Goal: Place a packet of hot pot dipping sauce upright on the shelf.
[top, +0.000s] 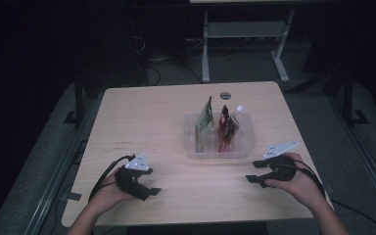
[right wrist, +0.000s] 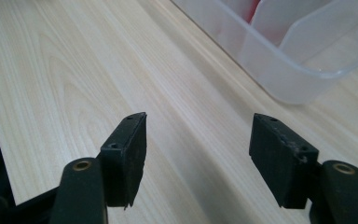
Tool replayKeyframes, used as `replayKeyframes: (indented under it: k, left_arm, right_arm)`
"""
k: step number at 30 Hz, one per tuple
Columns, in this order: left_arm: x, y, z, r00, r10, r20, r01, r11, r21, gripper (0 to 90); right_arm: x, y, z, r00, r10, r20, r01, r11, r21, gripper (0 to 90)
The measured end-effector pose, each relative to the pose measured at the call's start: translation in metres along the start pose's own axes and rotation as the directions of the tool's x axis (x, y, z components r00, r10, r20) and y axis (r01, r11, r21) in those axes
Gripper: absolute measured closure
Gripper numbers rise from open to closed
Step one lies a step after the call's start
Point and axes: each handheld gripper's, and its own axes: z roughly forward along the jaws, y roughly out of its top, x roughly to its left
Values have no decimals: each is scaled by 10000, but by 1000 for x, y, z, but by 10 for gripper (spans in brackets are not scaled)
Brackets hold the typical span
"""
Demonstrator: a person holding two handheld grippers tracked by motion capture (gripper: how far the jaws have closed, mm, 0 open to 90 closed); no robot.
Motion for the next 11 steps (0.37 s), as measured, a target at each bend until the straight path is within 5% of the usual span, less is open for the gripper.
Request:
replayKeyframes:
  k: [11]
  left_arm:
    - [3,-3,0,9999,-48,-126,48,10000,5,198]
  right_arm:
    - [-2,-3,2,10000,3,85,-4,9999,118,360]
